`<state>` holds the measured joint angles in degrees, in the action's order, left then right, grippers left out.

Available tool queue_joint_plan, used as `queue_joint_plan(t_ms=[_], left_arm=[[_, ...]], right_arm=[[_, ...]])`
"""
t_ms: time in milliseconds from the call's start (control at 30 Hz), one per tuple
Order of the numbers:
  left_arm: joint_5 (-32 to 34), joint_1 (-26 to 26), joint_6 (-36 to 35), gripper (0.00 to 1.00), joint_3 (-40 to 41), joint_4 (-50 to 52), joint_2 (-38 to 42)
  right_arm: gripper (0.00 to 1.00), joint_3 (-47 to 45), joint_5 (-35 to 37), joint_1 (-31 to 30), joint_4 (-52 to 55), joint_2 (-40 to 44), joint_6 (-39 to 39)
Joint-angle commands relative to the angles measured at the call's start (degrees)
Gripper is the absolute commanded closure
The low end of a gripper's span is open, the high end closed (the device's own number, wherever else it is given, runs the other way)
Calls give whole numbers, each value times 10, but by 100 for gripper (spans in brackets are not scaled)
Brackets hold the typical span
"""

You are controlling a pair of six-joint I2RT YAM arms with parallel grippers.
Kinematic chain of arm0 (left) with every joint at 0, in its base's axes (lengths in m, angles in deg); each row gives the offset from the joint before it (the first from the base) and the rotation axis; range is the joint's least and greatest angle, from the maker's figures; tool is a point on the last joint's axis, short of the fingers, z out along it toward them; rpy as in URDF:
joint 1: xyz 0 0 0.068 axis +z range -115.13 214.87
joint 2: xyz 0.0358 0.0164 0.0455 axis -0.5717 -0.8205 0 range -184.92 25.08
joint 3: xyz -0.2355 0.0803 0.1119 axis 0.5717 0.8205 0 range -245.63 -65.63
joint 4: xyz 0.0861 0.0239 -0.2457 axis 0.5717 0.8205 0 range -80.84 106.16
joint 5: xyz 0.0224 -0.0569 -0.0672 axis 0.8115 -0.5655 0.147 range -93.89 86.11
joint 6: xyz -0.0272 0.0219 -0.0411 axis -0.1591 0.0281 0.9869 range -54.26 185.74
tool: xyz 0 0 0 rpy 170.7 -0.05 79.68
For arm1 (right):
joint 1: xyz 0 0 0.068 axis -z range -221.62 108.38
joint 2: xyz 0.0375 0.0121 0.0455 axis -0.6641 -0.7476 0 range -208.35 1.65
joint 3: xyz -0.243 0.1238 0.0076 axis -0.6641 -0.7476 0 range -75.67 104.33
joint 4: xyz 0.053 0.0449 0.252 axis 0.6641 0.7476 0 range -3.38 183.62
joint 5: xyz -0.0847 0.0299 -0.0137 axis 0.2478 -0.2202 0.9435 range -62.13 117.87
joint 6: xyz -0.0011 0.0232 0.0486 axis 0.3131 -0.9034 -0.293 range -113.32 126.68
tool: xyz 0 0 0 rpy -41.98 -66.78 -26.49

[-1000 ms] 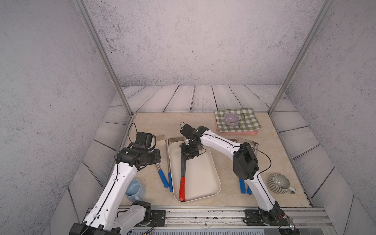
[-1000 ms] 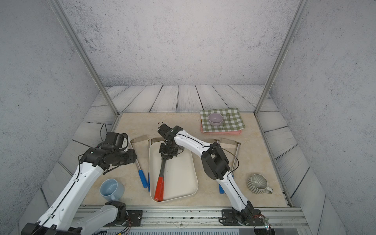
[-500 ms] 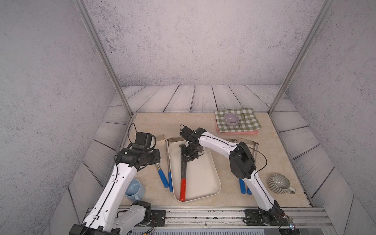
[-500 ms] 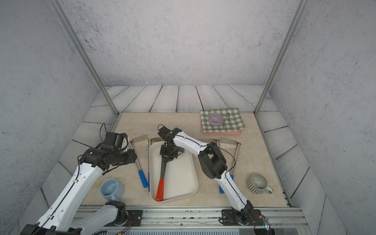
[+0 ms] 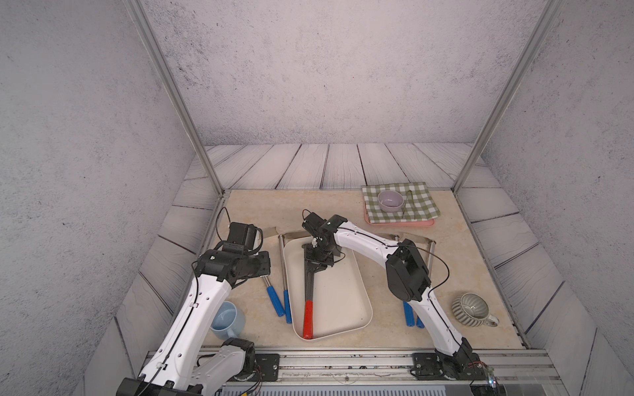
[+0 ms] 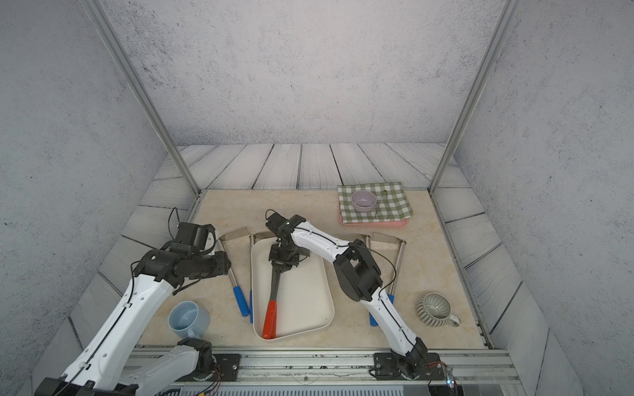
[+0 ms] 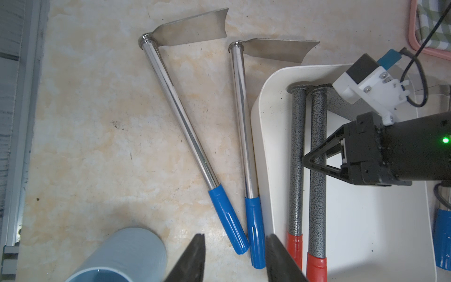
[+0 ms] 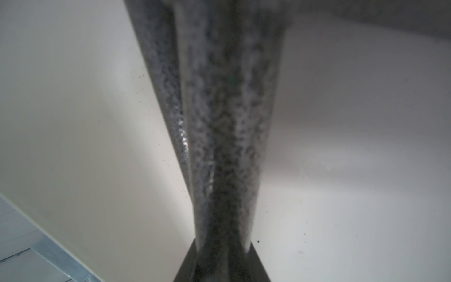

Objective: Put the small hoe into the storage box
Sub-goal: Place the hoe in the storage box.

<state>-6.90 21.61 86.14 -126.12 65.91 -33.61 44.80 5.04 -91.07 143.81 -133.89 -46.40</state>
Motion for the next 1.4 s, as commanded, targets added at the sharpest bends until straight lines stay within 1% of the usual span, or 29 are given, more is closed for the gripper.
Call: queue_joint_plan(t_ms=[0,300,500,733,900,1167,1367], left_arm=[[4,0,-3,56,2,3,6],[4,0,-3,56,2,1,6],[3,0,-2,56,3,0,8],[3,0,-4,56,2,2,5],[5,0,-5,56,-2,3,5],[5,0,-6,55,-2,5,7],[5,0,-5,55,-3,6,10]], right_arm=[[91,25,-6,-3,-1,-16,1],[89,28,-4,-3,-3,-14,3],[79,17,-4,-3,-3,-20,-1],[71,14,-5,-3,-4,-22,-5],[62,14,-4,-3,-3,-22,-8],[59,13,-9,-3,-6,-20,-10],[55,12,-10,-3,-4,-19,-7]])
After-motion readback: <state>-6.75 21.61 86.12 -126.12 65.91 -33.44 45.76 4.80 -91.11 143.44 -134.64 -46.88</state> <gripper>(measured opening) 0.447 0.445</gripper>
